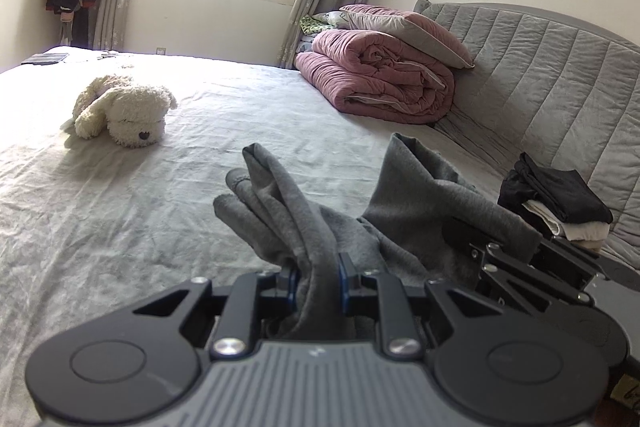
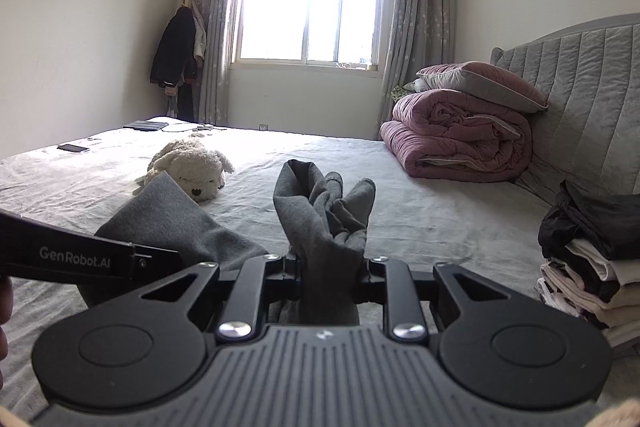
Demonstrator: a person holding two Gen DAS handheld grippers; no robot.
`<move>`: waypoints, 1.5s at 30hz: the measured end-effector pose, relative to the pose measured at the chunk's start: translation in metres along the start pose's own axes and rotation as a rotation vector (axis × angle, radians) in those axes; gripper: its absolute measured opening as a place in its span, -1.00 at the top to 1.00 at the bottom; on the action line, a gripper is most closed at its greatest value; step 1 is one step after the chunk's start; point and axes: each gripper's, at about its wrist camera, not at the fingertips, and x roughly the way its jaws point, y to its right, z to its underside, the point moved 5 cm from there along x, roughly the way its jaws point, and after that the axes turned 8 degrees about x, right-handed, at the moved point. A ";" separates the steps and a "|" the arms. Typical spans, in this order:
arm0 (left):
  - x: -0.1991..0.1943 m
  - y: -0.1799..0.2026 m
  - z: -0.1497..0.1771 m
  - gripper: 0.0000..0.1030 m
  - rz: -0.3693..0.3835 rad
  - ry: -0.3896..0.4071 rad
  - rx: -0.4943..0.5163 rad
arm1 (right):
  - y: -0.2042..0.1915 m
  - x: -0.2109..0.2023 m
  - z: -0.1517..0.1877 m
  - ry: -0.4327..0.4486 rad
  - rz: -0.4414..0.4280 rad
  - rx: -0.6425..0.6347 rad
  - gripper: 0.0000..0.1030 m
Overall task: Fold clothes
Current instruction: 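Lift the folded grey shirt with both grippers pinching its edge, then carry the grey shirt with both grippers toward the clothes stack by the headboard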
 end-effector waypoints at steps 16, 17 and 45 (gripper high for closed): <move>0.026 0.059 -0.052 0.64 0.108 0.047 -0.085 | 0.051 0.001 -0.045 0.158 0.102 -0.178 0.54; 0.026 0.066 -0.058 0.64 0.122 0.054 -0.087 | 0.057 -0.002 -0.051 0.172 0.110 -0.180 0.54; 0.113 0.268 -0.135 0.64 0.394 0.094 -0.031 | 0.277 -0.056 -0.102 0.336 0.286 0.274 0.55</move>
